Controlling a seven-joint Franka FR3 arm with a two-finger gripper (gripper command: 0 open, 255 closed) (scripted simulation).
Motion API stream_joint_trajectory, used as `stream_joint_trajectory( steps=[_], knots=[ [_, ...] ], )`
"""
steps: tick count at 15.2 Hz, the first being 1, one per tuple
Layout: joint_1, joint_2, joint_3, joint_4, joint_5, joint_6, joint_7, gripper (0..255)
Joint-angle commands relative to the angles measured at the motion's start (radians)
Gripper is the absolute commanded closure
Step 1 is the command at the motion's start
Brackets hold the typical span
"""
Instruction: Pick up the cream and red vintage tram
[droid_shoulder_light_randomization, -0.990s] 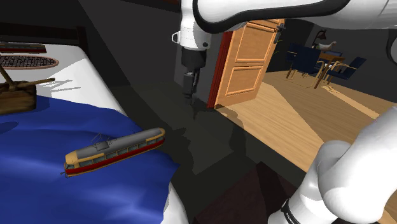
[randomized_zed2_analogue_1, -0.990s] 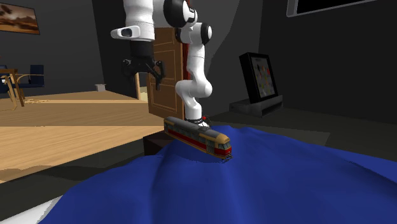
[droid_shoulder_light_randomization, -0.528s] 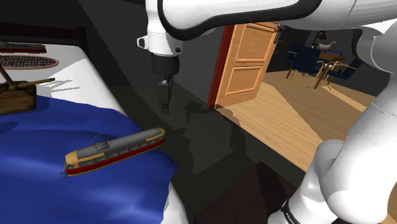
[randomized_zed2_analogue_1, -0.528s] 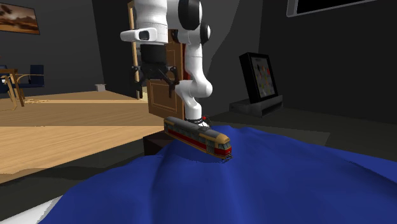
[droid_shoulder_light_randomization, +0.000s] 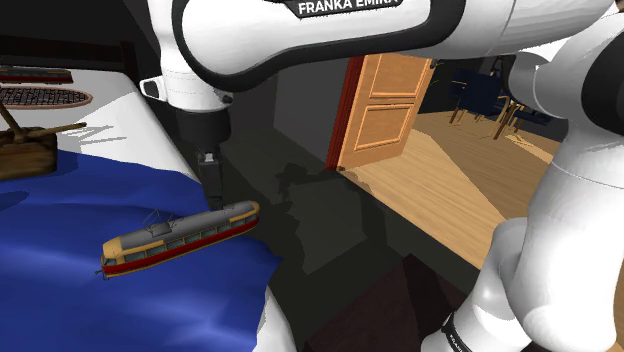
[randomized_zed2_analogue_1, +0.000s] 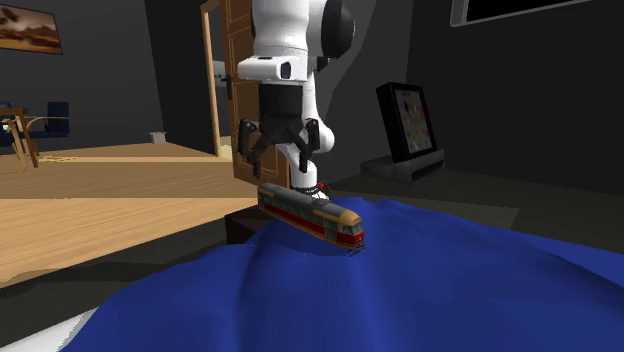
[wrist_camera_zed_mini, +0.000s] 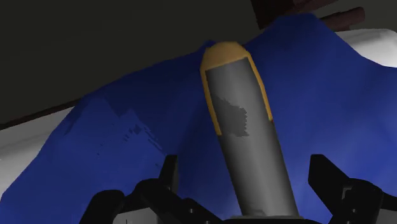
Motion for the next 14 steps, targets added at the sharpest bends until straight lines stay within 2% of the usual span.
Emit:
stream_joint_trajectory(
  steps=[1, 3, 12, 13, 14],
  knots=[
    [0.024, 0.048, 0.021, 0.043, -0.016, 0.001, -0.026, 0],
    [0.045, 0.079, 0.037, 0.069, -0.027, 0.002, -0.044, 0],
    [0.044, 0.096, 0.035, -0.011, -0.036, 0.097, -0.036, 0],
    [0.044, 0.096, 0.035, -0.011, -0.036, 0.097, -0.035, 255],
    [0.044, 0.096, 0.035, -0.01, -0.036, 0.097, -0.035, 255]
  ],
)
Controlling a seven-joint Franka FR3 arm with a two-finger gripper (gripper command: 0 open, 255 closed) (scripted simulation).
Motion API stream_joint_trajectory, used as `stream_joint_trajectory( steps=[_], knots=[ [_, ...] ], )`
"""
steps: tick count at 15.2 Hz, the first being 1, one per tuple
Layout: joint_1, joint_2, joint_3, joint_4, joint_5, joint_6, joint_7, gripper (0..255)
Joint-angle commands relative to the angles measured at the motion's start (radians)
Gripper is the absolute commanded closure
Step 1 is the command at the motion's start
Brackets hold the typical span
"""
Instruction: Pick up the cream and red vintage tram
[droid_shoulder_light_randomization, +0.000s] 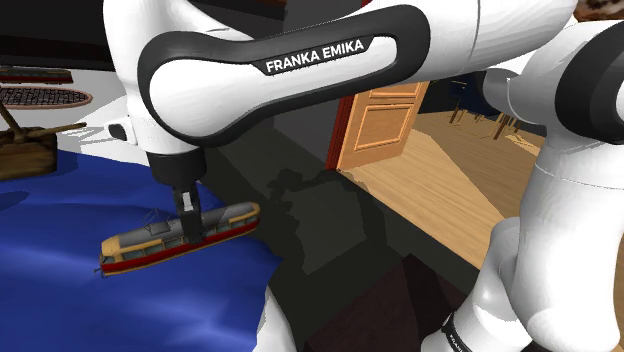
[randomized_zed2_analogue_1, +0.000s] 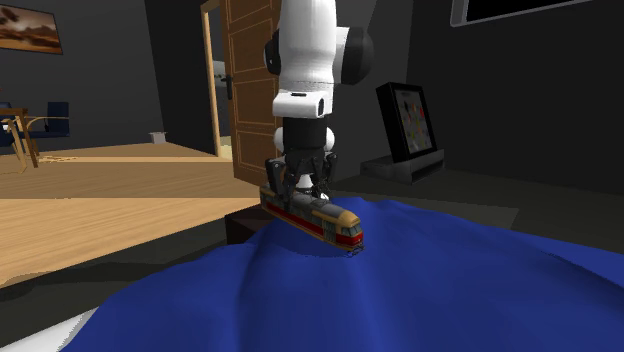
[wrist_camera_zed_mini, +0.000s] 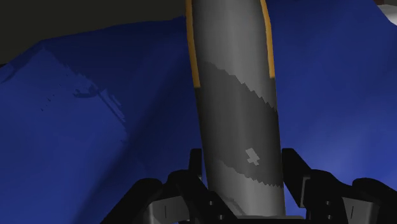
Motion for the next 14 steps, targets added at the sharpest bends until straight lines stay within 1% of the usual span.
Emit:
stream_joint_trajectory(
  steps=[1, 8, 14],
  knots=[
    [0.0, 0.001, 0.0, -0.001, 0.0, 0.001, 0.0, 255],
    [0.0, 0.0, 0.0, -0.002, 0.0, 0.002, 0.0, 255],
    [0.0, -0.014, 0.002, 0.06, 0.007, -0.074, -0.007, 255]
  ],
)
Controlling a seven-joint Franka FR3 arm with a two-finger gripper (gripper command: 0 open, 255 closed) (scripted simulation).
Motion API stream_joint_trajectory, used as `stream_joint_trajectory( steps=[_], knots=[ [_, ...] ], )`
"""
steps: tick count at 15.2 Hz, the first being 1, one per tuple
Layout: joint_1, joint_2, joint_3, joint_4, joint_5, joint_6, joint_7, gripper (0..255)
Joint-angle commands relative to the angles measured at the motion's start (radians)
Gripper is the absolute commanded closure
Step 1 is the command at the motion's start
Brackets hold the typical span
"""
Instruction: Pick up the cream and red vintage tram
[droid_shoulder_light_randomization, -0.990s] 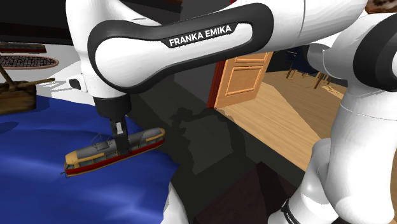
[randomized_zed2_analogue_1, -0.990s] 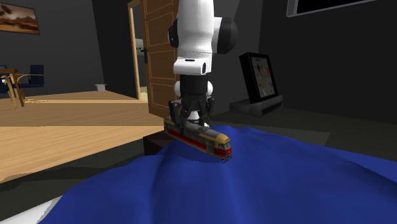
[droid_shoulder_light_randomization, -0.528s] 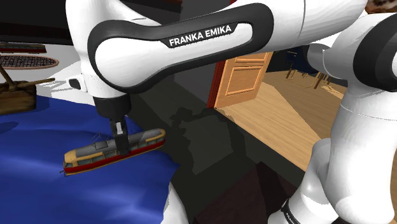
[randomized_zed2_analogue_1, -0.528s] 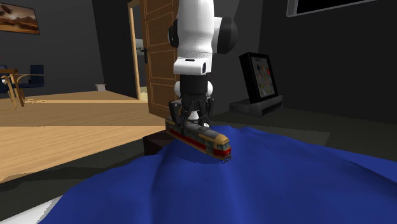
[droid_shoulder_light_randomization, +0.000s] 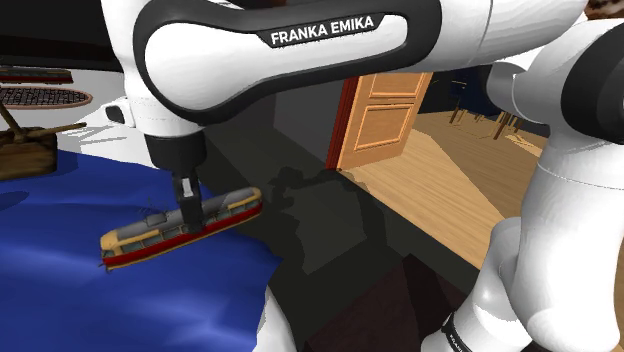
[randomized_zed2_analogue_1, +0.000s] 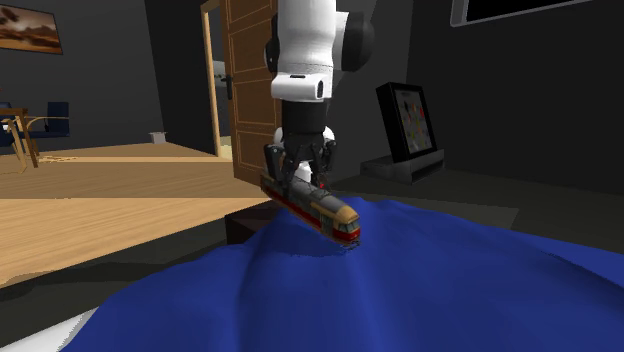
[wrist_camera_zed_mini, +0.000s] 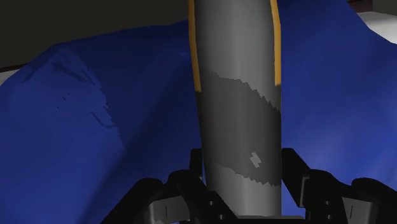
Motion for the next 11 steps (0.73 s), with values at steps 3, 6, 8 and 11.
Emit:
stream_joint_trajectory(
  steps=[3, 6, 8, 11],
  knots=[
    [0.002, -0.004, 0.002, 0.051, 0.003, -0.055, -0.002, 255],
    [0.003, -0.006, 0.003, 0.089, 0.004, -0.094, -0.005, 255],
    [0.004, -0.006, 0.003, 0.116, 0.005, -0.121, -0.006, 255],
    [0.005, -0.006, 0.004, 0.132, 0.005, -0.137, -0.007, 255]
  ],
)
